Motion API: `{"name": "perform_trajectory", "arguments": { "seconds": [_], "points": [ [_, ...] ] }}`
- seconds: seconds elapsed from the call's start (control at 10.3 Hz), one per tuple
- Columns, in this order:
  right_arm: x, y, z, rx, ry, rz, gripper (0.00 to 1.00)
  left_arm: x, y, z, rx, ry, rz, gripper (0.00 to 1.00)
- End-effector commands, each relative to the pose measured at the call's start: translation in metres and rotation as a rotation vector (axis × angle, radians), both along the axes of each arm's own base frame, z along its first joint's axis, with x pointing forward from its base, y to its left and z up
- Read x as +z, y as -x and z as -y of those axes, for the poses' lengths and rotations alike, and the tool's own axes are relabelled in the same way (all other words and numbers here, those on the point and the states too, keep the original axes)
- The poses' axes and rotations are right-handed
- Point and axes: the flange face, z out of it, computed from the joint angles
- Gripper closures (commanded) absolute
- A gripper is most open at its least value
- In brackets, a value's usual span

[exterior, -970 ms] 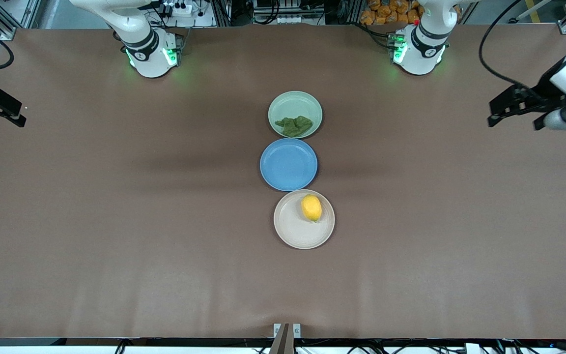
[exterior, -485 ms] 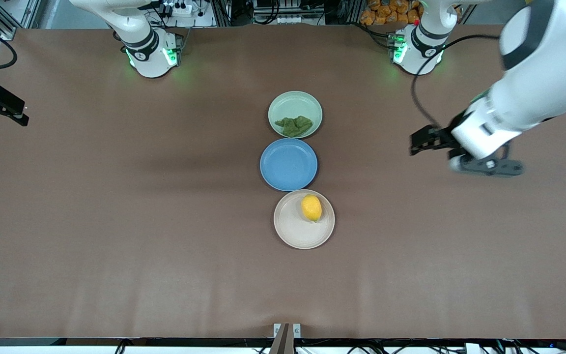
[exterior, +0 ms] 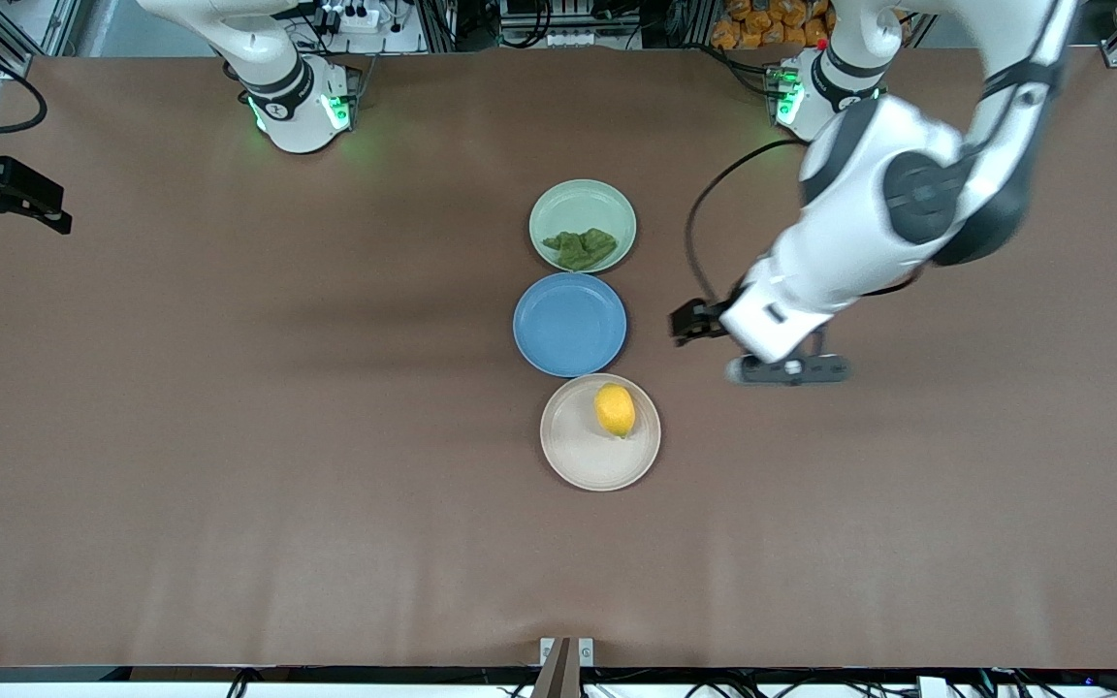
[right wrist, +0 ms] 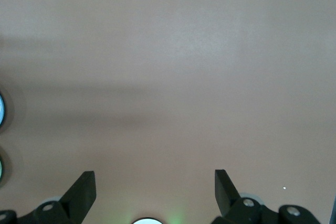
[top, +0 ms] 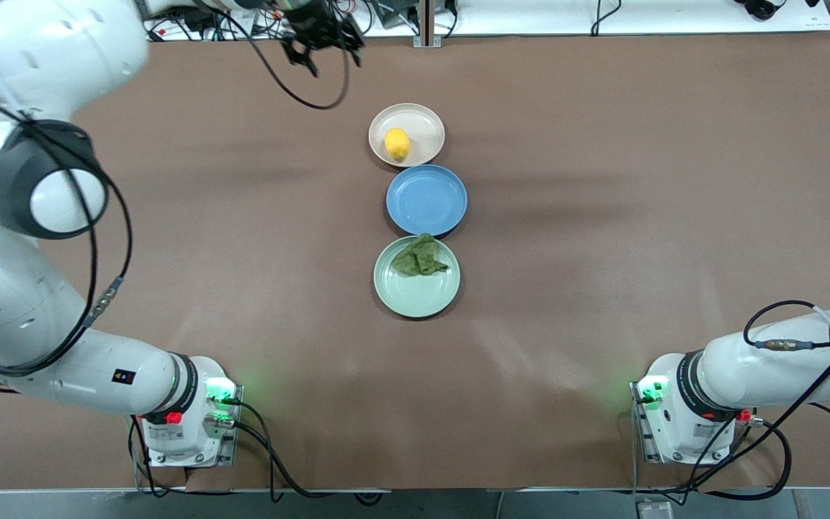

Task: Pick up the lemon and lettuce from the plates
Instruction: 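Lower the left gripper over the lemon while the right gripper starts reaching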

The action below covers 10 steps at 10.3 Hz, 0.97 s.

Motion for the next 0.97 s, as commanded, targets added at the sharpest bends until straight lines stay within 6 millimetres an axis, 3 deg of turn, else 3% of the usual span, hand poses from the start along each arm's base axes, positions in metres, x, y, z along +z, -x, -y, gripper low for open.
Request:
{"name": "perform_trajectory", "arguments": {
  "seconds": [0.0, 0.19, 0.39, 0.87],
  "points": [
    [-0.007, 0.0, -0.014, -0.063, -0.004, -0.005, 0.0, -0.043, -0.005, 0.026, -0.018, -0.04, 0.004, 0.0],
    [-0.019, 0.0, -0.038, -0.187, -0.045, -0.021, 0.0, -0.074, 0.005, 0.055, -0.013, -0.048, -0.017, 0.0],
    [-0.042, -0.001, -0.069, -0.241, -0.036, -0.037, 0.0, -0.105, 0.011, 0.072, -0.021, -0.082, -0.012, 0.0],
    [-0.094, 0.01, -0.177, -0.42, -0.008, -0.015, 0.0, -0.171, 0.007, 0.088, 0.005, -0.098, 0.03, 0.0]
  ]
}}
